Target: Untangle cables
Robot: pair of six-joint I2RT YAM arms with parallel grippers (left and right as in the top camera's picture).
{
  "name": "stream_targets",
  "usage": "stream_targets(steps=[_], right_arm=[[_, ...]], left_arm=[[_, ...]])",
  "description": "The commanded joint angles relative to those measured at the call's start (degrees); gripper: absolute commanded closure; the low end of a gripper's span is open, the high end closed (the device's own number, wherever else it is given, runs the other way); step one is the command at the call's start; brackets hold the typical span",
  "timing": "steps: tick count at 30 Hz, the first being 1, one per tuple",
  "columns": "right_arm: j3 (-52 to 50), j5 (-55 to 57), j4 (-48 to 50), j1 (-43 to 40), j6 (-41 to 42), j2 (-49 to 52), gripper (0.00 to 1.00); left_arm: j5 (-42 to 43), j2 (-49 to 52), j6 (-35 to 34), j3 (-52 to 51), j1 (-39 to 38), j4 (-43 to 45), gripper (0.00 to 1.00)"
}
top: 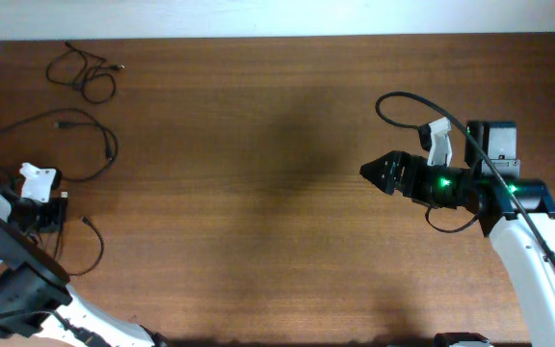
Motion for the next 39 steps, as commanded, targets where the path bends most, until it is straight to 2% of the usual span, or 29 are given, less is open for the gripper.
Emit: stream_targets(steps=[1,3,11,14,17,21,22,23,24,31,39], right_arm=[[0.33,0.35,0.02,0.44,-0.81,0.13,0.01],[0.33,0.35,0.02,0.44,-0.81,0.13,0.01],[0.33,1.20,0.04,0.44,-0.81,0.13,0.01],[0.33,1.20,0.28,0.44,-0.81,0.31,0.01],[0.33,1.20,0.44,0.44,-0.81,1.42,0.01],[0.33,1.18,0.46,0.44,-0.79,2.95,0.01],[0.33,1.16,0.50,0.44,-0.79,3.21,0.01],[0.35,1.16,0.70,0.42,-0.79,3.30,0.01],[0.35,1.16,0.90,0.42,-0.79,3.28,0.01],[0.35,0.50,2.38,0.42,0.09,3.21,0.01],[0.35,-0.09,2.40,0.42,0.07,3.17,0.01]], left_arm=[[2.36,1.60,8.04,-1.92,-0.55,-2.71,1.00],[2.36,1.60,14.49,-1.92,-0.55,-4.37,1.00],[-1.29,1.60,15.06,-2.43,-0.52,-5.73,1.00],[0.26,1.60,15.93,-3.26,-0.55,-6.86,1.00],[4.35,1.60,20.63,-4.17,-0.55,-8.83,1.00],[4.33,1.60,20.63,-4.20,-0.55,-8.83,1.00],[4.28,1.60,20.59,-4.20,-0.55,-8.76,0.92],[4.09,1.60,20.57,-4.20,-0.55,-8.61,0.12],[4.09,1.60,20.57,-4.20,-0.55,-8.35,0.01],[5.33,1.07,20.52,-2.29,-0.55,-8.31,0.01],[10.56,-6.08,20.59,-0.09,-0.55,-10.95,0.01]])
